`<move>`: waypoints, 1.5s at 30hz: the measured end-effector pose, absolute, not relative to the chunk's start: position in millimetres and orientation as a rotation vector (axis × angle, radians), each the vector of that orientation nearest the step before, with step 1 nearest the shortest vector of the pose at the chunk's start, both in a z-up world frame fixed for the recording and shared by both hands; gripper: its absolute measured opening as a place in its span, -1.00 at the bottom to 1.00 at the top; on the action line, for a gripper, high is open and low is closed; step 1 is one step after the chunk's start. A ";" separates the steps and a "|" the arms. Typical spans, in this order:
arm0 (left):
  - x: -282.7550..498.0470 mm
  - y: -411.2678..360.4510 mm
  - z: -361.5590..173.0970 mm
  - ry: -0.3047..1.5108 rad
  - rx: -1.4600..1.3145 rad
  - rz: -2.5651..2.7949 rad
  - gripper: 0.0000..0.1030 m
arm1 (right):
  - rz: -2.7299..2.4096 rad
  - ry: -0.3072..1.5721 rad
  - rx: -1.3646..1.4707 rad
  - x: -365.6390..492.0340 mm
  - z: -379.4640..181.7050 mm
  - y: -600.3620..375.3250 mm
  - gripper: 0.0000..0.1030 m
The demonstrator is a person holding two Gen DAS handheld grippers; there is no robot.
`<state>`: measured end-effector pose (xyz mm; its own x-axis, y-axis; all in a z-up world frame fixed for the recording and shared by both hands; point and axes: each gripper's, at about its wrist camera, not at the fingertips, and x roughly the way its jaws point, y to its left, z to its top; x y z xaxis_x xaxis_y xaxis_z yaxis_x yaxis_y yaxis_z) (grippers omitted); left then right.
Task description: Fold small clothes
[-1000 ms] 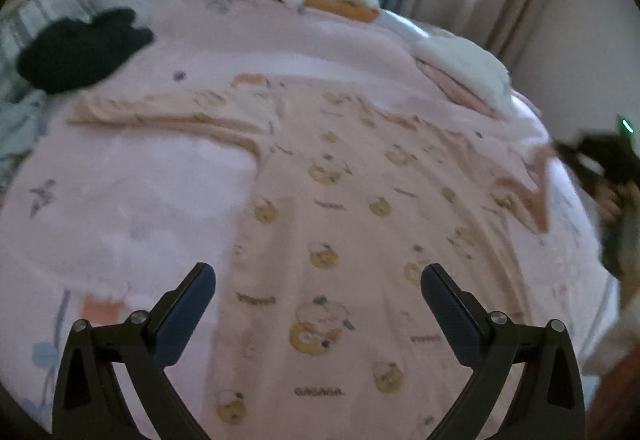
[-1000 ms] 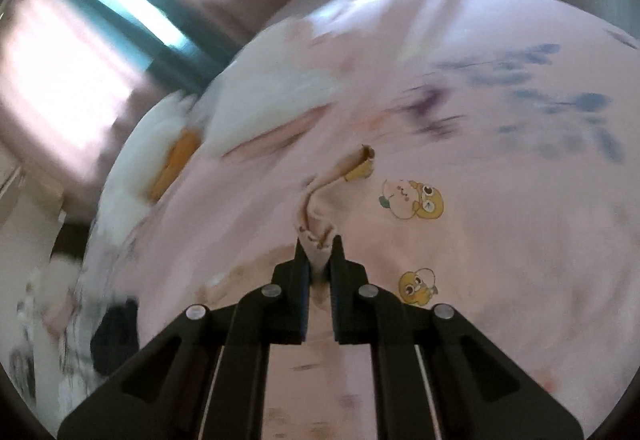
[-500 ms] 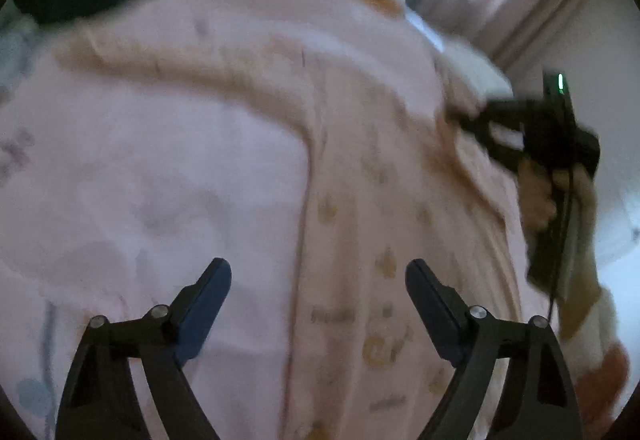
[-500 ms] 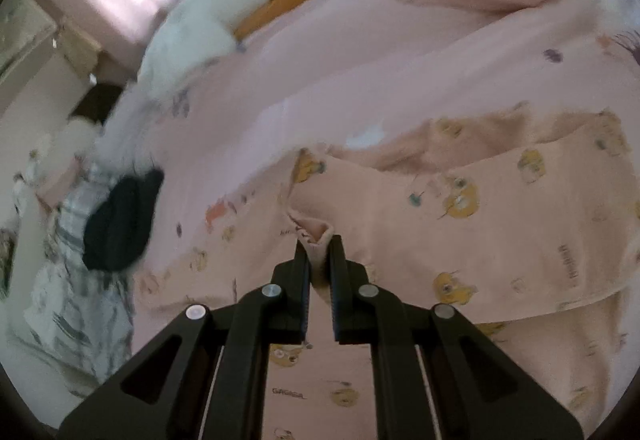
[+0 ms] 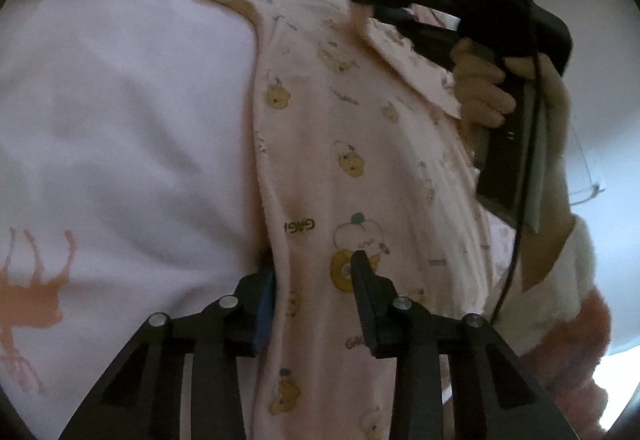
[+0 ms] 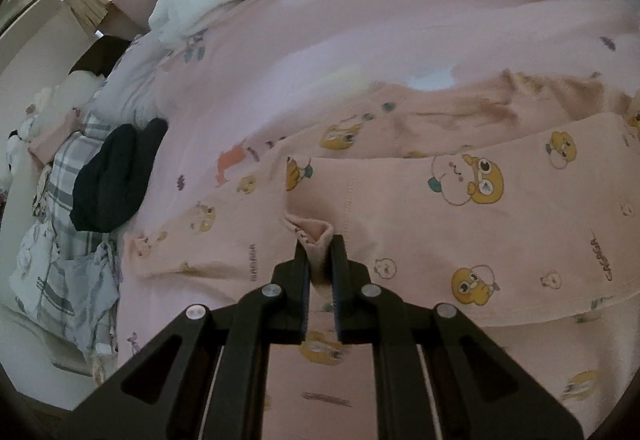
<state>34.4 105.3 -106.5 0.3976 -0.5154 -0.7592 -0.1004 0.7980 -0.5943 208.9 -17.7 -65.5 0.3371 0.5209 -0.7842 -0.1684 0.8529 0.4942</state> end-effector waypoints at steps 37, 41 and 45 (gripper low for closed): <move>25.5 140.9 -98.1 1.122 -0.737 -0.047 -0.82 | 0.124 1.155 0.288 187.6 -79.2 -195.2 0.05; 32.8 143.2 -103.8 1.104 -0.753 -0.021 -0.82 | 0.130 1.154 0.376 184.9 -97.4 -231.8 -0.55; 27.0 146.6 -99.1 1.088 -0.672 0.063 -0.82 | 0.113 1.149 0.265 175.1 -94.9 -226.5 -0.50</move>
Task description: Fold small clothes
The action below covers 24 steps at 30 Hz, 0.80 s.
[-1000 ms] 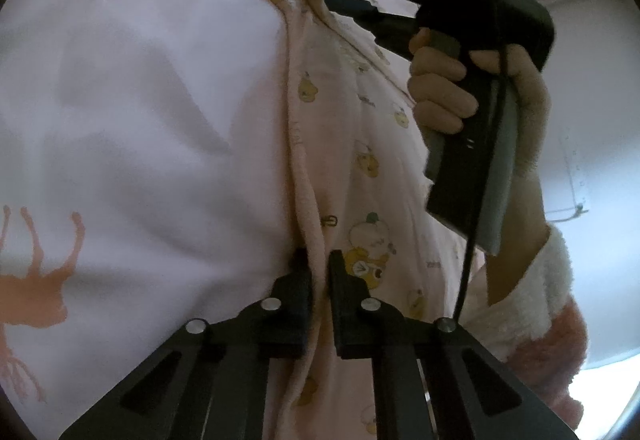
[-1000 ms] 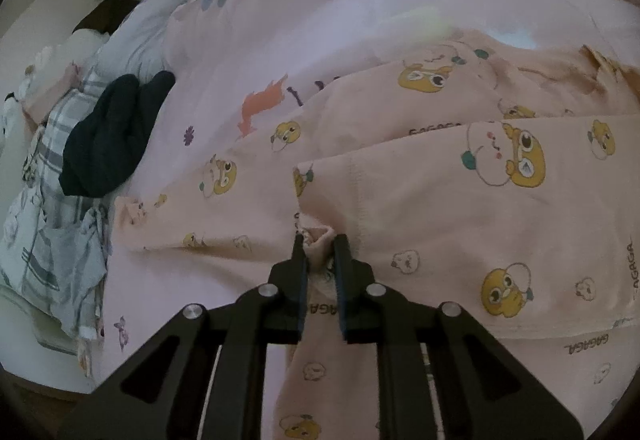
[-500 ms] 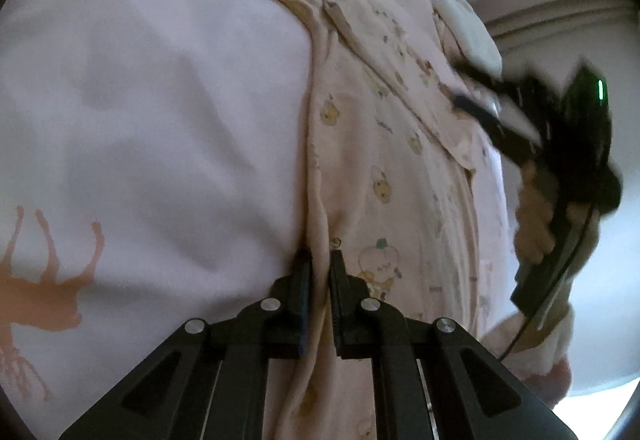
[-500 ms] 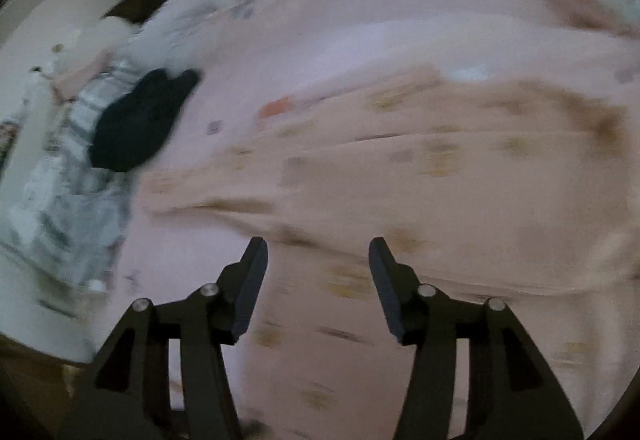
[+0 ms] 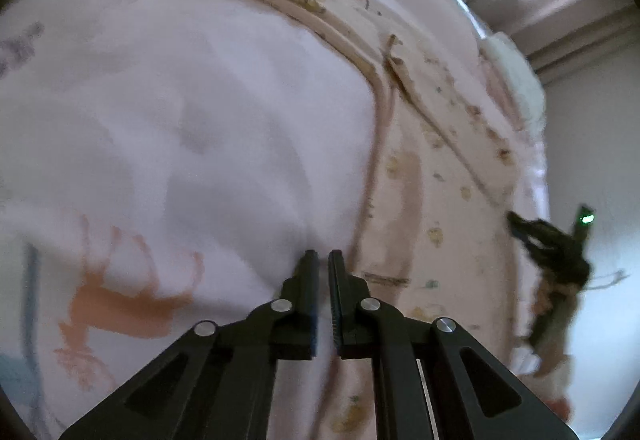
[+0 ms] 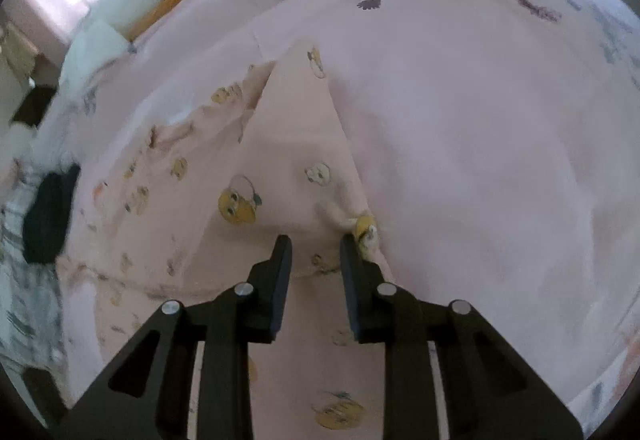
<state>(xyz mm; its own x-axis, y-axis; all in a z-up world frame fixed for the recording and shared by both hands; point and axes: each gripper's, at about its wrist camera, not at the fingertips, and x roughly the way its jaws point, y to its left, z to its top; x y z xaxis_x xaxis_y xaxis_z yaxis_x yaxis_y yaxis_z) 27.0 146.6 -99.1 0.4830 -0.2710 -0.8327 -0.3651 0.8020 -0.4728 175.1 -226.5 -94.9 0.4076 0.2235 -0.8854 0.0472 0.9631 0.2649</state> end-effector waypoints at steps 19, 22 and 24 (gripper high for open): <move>8.5 297.3 -81.6 0.631 -1.003 0.345 0.47 | 0.121 1.028 -0.011 14.4 -89.2 -253.7 0.35; 20.5 352.6 -101.5 0.529 -1.185 0.344 0.47 | 0.111 0.990 -0.028 4.5 -94.8 -251.6 0.33; 31.2 374.3 -120.7 0.526 -1.307 0.321 0.47 | 0.103 0.981 -0.046 3.7 -92.8 -247.1 0.28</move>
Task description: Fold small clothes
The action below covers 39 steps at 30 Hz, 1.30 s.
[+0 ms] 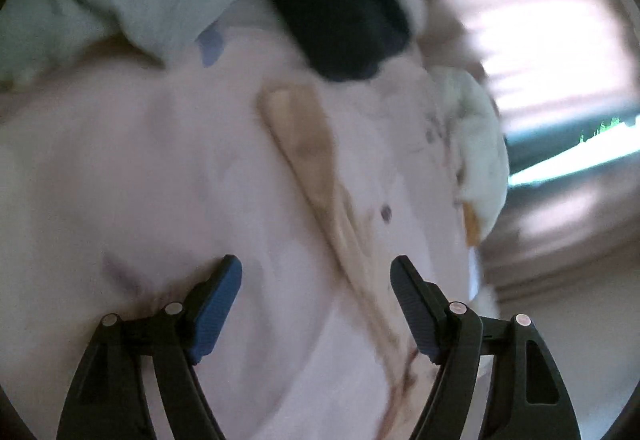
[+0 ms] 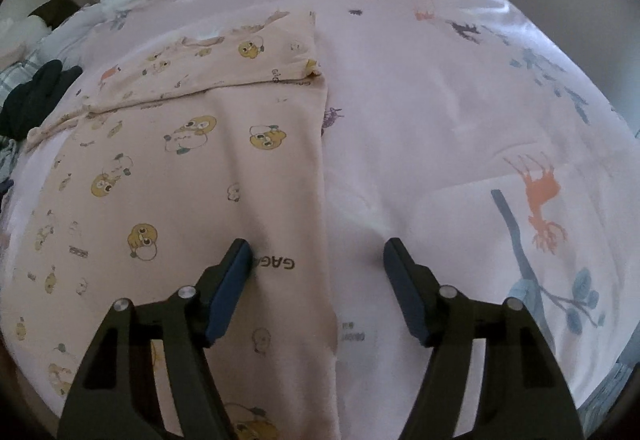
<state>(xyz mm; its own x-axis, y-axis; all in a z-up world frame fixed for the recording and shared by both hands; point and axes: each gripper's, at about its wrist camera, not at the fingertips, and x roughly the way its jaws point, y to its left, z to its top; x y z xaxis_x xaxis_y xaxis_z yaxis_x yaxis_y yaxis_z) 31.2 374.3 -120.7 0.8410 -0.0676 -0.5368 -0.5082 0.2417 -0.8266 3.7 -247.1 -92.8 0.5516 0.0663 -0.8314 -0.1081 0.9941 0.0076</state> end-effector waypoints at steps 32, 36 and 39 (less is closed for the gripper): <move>53.7 395.3 -97.2 0.249 -1.143 0.493 -0.95 | 0.071 0.931 0.013 12.4 -97.5 -248.7 0.39; 66.8 375.3 -66.1 0.253 -1.037 0.468 -0.95 | 0.076 0.928 0.024 11.7 -97.6 -250.3 0.39; 87.1 349.9 -38.6 0.294 -0.896 0.444 -0.95 | 0.082 0.923 0.034 10.7 -97.7 -251.7 0.39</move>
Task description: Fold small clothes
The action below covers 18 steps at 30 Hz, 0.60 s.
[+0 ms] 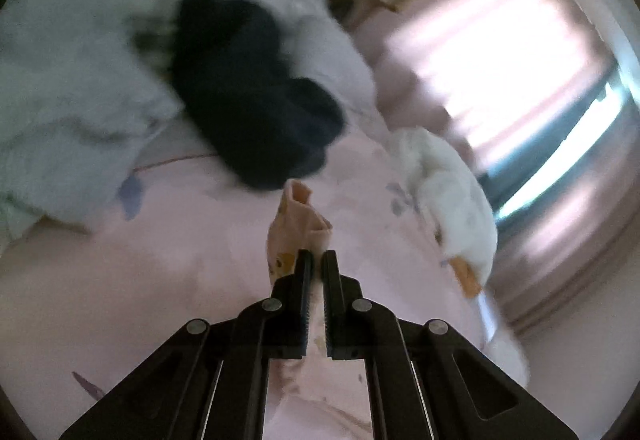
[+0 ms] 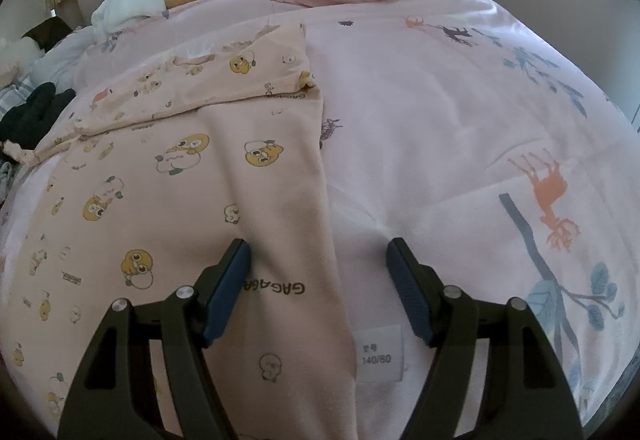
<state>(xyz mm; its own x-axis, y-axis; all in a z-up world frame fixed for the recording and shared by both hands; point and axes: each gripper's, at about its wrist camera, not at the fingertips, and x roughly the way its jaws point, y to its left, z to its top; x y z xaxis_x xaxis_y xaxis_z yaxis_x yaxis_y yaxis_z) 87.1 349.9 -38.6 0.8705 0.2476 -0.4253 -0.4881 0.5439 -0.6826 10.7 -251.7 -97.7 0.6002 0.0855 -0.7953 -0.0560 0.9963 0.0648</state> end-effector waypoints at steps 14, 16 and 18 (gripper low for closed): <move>174.2 151.6 0.5 0.504 -0.565 0.120 -0.95 | 0.135 0.892 0.119 4.4 -97.8 -262.0 0.38; 189.1 122.3 -9.3 0.555 -0.602 0.058 -0.95 | 0.157 0.884 0.149 3.0 -97.5 -266.0 0.38; 198.0 93.6 -12.0 0.585 -0.620 0.005 -0.95 | 0.173 0.876 0.178 1.3 -97.4 -269.0 0.38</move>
